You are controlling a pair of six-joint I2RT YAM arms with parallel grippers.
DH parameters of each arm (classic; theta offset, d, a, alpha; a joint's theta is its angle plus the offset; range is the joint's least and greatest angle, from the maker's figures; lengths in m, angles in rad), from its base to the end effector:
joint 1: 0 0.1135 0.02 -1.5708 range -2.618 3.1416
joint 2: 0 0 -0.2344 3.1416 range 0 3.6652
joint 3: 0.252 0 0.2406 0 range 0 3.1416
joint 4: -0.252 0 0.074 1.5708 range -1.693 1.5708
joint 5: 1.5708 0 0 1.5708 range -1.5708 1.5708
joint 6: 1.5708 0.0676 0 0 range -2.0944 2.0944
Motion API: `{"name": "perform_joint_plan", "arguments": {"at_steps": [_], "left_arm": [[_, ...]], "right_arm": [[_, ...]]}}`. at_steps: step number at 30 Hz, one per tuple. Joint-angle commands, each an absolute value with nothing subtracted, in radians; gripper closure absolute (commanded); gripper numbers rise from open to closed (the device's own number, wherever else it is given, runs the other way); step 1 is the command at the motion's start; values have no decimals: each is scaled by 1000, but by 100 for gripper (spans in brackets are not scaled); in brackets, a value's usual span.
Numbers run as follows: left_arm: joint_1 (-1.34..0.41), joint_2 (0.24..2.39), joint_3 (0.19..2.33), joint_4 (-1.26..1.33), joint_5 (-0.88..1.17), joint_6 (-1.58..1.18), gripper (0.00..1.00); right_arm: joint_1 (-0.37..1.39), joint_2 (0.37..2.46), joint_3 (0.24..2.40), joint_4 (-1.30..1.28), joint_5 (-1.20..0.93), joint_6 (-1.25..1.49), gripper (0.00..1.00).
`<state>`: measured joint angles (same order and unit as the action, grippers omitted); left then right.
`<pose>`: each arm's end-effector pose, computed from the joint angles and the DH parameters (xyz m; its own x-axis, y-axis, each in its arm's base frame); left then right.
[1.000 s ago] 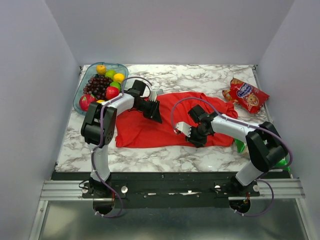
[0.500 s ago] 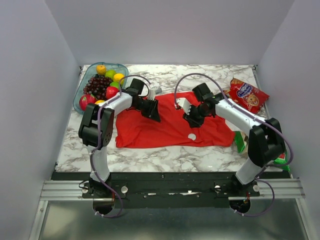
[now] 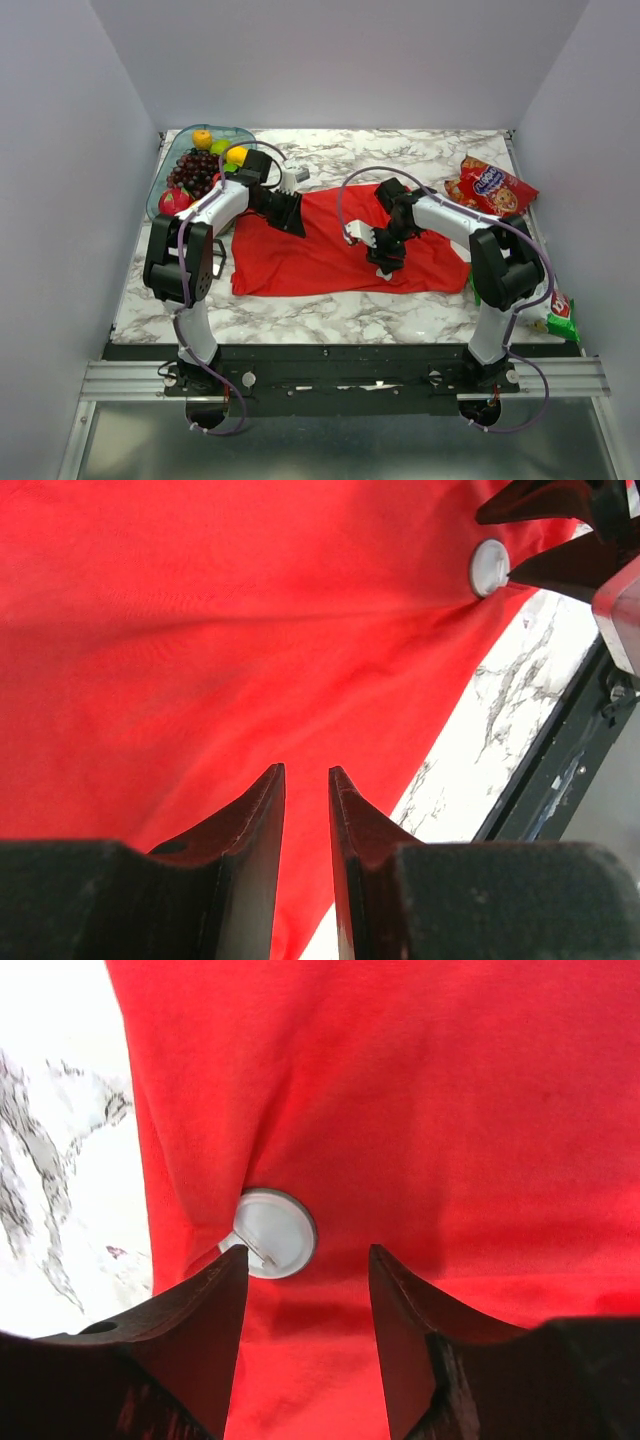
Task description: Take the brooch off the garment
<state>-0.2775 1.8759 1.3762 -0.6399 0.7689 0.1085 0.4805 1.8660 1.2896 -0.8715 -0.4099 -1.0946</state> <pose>0.3477 -0.1479 0.1667 -0.8170 0.3136 -0.4839 0.5682 0.5810 -0.5827 0.2828 0.1778 0.1261 0.0118 -0.9130 -0.4077 -0.9964 -0.0452 0.0723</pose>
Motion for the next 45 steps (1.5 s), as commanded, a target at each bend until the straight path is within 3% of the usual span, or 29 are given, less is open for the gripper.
{"name": "perform_joint_plan", "arguments": {"at_steps": [1, 3, 4, 7, 16, 24, 31, 33, 36, 45], "left_arm": [[-267, 1827, 1348, -670, 732, 143, 67], [-267, 1827, 1342, -669, 730, 143, 67], [-267, 1827, 1341, -670, 730, 141, 67], [-267, 1828, 1341, -669, 730, 140, 67], [-267, 1858, 1371, -673, 730, 135, 67], [-265, 1876, 1379, -663, 744, 117, 67], [-267, 1894, 1394, -661, 755, 104, 67], [-268, 1905, 1400, -658, 773, 98, 67], [-275, 1922, 1416, -658, 801, 92, 67], [-287, 1948, 1433, -655, 819, 77, 67]], "right_arm": [[485, 1867, 1246, -908, -408, -1261, 36], [486, 1865, 1223, -899, -397, -1287, 33], [486, 1865, 1220, -903, -396, -1299, 13], [486, 1861, 1213, -899, -402, -1322, 12], [517, 1796, 1097, -748, -347, -1388, 30], [523, 1660, 928, -638, -365, -1460, 33], [523, 1649, 914, -620, -370, -1448, 51], [525, 1655, 917, -626, -383, -1444, 51], [528, 1669, 928, -633, -391, -1421, 35], [541, 1719, 971, -682, -368, -1413, 34]]}}
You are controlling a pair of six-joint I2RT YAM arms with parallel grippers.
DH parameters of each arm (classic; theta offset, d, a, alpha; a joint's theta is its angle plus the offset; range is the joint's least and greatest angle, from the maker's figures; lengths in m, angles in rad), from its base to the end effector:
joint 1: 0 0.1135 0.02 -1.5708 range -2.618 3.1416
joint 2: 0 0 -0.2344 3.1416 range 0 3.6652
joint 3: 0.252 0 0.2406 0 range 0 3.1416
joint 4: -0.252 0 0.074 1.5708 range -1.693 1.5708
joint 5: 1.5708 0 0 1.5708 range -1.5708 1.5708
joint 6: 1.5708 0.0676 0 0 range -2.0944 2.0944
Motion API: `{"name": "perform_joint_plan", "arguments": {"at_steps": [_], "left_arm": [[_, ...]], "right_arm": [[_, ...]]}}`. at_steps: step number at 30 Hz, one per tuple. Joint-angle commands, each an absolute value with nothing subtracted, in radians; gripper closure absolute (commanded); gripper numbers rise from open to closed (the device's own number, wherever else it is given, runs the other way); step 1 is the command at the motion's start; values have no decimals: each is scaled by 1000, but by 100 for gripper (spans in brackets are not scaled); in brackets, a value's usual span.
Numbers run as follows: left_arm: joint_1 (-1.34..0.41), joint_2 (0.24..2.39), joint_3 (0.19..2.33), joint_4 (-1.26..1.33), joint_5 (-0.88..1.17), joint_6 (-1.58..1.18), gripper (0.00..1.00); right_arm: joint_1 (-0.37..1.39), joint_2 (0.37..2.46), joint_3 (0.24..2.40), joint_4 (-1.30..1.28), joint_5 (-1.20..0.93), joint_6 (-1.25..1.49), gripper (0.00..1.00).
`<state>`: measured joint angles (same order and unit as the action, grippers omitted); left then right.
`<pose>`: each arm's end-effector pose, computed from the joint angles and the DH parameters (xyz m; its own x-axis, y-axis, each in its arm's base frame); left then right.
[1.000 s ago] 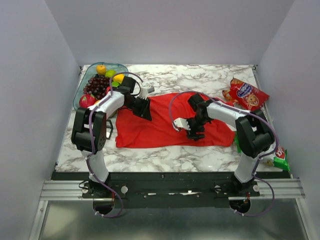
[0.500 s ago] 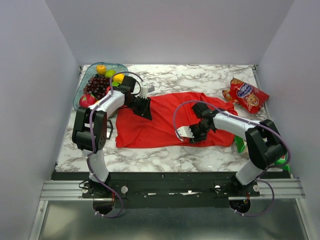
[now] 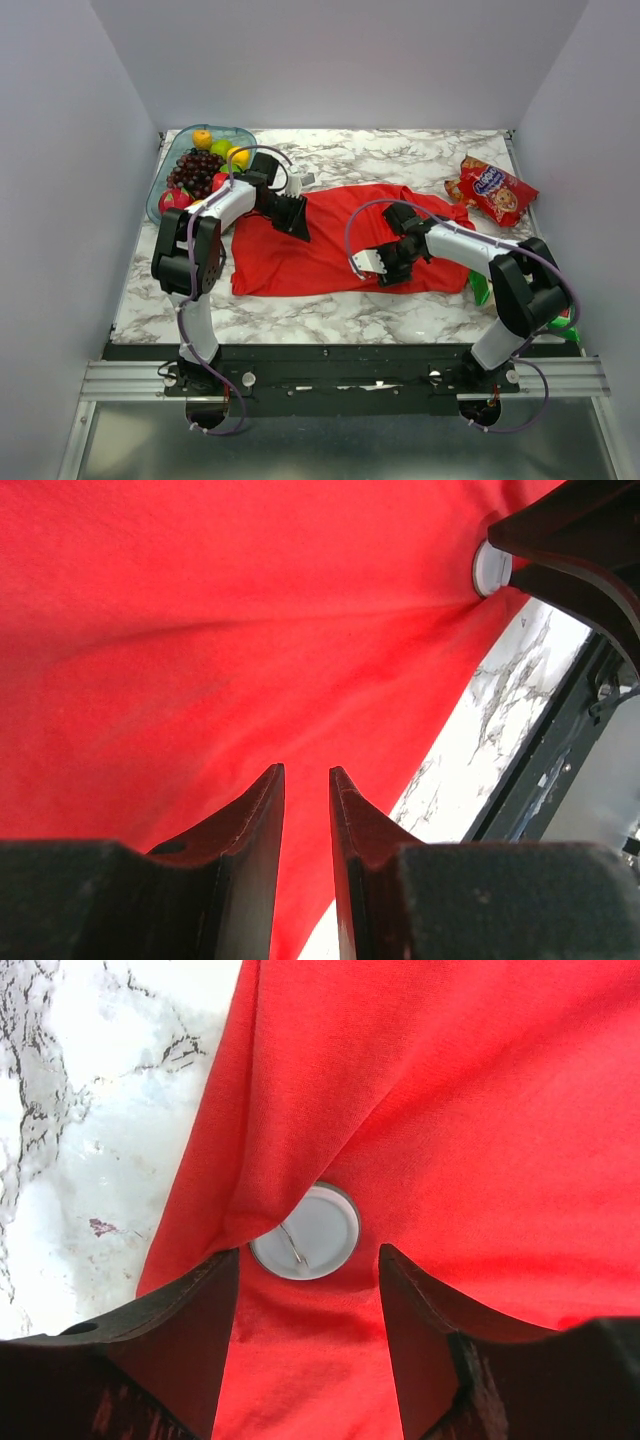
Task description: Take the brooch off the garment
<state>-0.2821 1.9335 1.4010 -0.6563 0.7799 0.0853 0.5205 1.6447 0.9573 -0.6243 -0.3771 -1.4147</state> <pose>0.3516 -0.1514 0.1528 -0.8497 0.3093 -0.4270 0.5240 0.5857 -0.6184 0.2397 0.1661 0.1135 0.4072 -0.8252 -0.3914 -0.9130 -0.3568 -0.1978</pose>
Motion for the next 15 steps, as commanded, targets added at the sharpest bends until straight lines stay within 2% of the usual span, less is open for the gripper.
{"name": "perform_joint_plan", "arguments": {"at_steps": [1, 4, 7, 13, 15], "left_arm": [[-285, 1948, 1431, -657, 821, 77, 67], [-287, 1947, 1431, -655, 822, 78, 67], [-285, 1944, 1427, -653, 819, 81, 67], [-285, 1919, 1396, -641, 821, 83, 67], [-285, 1919, 1390, -635, 831, 80, 67]], "right_arm": [[543, 1744, 1021, -757, -370, -1419, 34], [548, 1848, 1158, -920, -380, -1408, 33], [560, 1905, 1207, -974, -377, -1399, 36], [584, 1826, 1083, -824, -345, -1419, 48], [589, 1761, 1002, -752, -331, -1410, 59]]}}
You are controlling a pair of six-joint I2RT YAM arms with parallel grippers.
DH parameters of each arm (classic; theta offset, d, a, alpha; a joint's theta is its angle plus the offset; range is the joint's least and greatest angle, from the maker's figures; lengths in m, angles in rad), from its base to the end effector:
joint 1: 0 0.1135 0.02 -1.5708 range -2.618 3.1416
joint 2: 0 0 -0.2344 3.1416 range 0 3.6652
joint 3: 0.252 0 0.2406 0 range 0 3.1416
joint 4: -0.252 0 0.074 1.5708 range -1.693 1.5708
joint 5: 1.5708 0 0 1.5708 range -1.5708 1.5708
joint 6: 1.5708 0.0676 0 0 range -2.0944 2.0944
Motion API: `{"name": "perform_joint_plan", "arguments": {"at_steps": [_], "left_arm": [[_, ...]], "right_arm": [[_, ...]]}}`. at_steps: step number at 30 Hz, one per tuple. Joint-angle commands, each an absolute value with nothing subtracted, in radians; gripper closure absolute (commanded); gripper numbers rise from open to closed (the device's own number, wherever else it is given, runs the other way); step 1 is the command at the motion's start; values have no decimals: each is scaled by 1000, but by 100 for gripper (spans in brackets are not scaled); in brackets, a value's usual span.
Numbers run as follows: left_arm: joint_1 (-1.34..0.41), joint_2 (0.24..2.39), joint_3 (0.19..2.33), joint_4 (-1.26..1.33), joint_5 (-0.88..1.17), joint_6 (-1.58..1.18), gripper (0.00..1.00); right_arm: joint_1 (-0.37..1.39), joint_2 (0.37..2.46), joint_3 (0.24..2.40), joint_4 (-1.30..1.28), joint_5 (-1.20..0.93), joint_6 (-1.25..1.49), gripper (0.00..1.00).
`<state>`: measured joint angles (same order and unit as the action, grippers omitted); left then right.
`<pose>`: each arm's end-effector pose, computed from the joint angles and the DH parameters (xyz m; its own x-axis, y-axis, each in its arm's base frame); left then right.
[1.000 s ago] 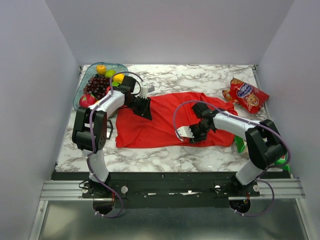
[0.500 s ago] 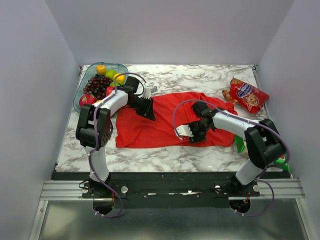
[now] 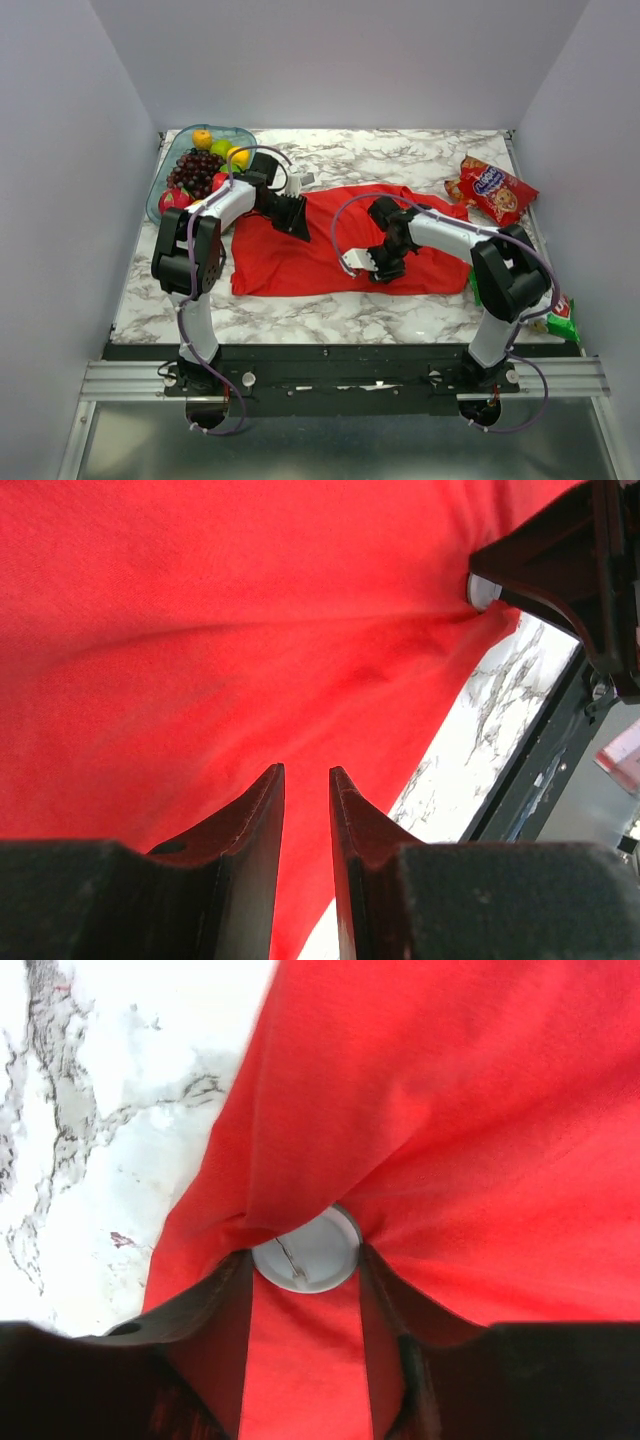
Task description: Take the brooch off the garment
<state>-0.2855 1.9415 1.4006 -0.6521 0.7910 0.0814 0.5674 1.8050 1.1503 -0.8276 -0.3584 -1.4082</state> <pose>0.3514 -0.1533 0.1505 -0.8523 0.3098 -0.4214 0.5207 0.5775 -0.6287 0.2469 0.1855 0.1104 0.3865 -0.8495 -0.3591 -0.9146 -0.4031 -0.0307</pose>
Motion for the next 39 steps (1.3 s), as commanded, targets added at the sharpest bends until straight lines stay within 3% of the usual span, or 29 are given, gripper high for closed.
{"name": "perform_joint_plan", "arguments": {"at_steps": [1, 5, 8, 21, 31, 39], "left_arm": [[-285, 1921, 1388, -632, 836, 75, 67], [-296, 1934, 1400, -617, 861, 67, 67], [-319, 1934, 1404, -583, 894, 72, 66], [-442, 2006, 1405, -299, 1126, -18, 66], [-561, 2105, 1425, -60, 1118, -270, 67], [-633, 2170, 1480, -74, 1060, -325, 69]], "right_arm": [[589, 1741, 977, -688, -325, -1396, 61], [588, 1663, 911, -575, -278, -1338, 74], [589, 1602, 884, -526, -281, -1284, 77], [589, 1488, 963, -537, -307, -1017, 80], [342, 1405, 1213, -614, -405, -329, 82], [275, 1296, 1053, -581, -391, -88, 73]]}}
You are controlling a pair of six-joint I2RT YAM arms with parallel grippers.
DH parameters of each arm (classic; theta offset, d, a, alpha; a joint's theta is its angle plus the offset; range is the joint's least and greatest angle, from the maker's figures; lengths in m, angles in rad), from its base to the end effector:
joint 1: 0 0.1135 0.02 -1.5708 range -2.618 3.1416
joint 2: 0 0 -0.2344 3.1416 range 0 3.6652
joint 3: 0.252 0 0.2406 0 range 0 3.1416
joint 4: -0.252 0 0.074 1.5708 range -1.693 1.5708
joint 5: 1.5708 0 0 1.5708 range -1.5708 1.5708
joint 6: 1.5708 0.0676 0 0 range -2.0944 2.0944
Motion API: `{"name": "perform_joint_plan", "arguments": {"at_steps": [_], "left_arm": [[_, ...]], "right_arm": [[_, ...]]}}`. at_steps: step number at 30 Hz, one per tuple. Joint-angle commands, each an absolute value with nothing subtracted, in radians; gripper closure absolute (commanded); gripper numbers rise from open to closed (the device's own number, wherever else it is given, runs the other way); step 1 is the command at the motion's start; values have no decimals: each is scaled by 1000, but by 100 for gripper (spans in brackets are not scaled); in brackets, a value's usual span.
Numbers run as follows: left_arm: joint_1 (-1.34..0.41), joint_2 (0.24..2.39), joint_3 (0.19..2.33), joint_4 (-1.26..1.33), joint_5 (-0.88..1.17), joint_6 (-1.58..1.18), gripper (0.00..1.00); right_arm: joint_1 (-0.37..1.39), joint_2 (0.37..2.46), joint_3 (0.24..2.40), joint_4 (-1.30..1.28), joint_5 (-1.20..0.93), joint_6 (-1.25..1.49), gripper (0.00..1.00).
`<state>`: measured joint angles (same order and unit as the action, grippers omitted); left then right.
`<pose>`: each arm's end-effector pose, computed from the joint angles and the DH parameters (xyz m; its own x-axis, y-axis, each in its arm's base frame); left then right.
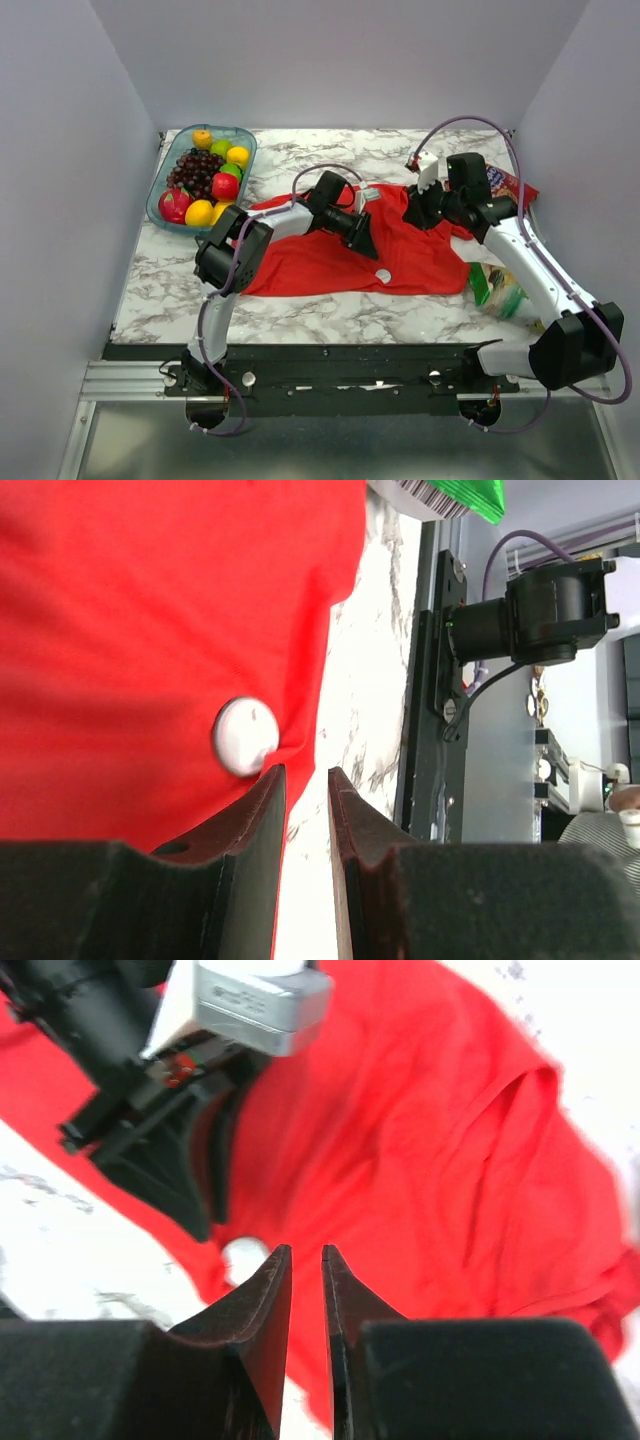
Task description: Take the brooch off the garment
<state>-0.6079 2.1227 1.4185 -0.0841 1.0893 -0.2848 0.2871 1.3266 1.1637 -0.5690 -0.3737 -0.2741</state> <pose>0.3217 -0.2968 0.1333 -0.7771 0.3822 -0.5001 0.5826 0.1361 -0.8013 0.2854 0.1100 0.2708 -0.4751 -0.4030 -0.7822 -0.6780 0.7343 0.0335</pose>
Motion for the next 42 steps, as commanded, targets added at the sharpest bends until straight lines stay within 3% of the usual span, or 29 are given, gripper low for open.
{"name": "perform_joint_plan", "arguments": {"at_steps": [1, 4, 8, 11, 13, 18, 23, 28, 36, 42], "left_arm": [[-641, 2180, 1489, -83, 1058, -328, 68], [-660, 2221, 1551, -153, 1042, -299, 68], [-663, 2259, 1600, -230, 1008, -267, 67], [-664, 2278, 1624, -291, 971, -227, 67], [-664, 2292, 1650, -340, 985, -163, 67], [-669, 2329, 1751, -589, 996, -28, 67], [-676, 2303, 1683, -652, 977, 32, 64], [-678, 2299, 1632, -660, 951, 38, 62], [-695, 2349, 1721, -620, 1003, -37, 62], [-696, 2361, 1717, -588, 982, -84, 62]], "right_arm": [[267, 1283, 1031, -575, -373, -65, 73], [194, 1247, 967, -563, -359, 20, 74], [100, 1220, 922, -577, -423, 77, 52], [84, 1216, 914, -577, -477, 63, 42], [83, 1229, 916, -562, -523, 34, 41], [83, 1249, 876, -480, -590, 42, 43], [84, 1322, 827, -407, -706, 121, 48], [84, 1404, 793, -345, -730, 127, 48], [83, 1448, 721, -259, -773, 172, 48], [83, 1626, 759, -275, -787, 184, 49]]}}
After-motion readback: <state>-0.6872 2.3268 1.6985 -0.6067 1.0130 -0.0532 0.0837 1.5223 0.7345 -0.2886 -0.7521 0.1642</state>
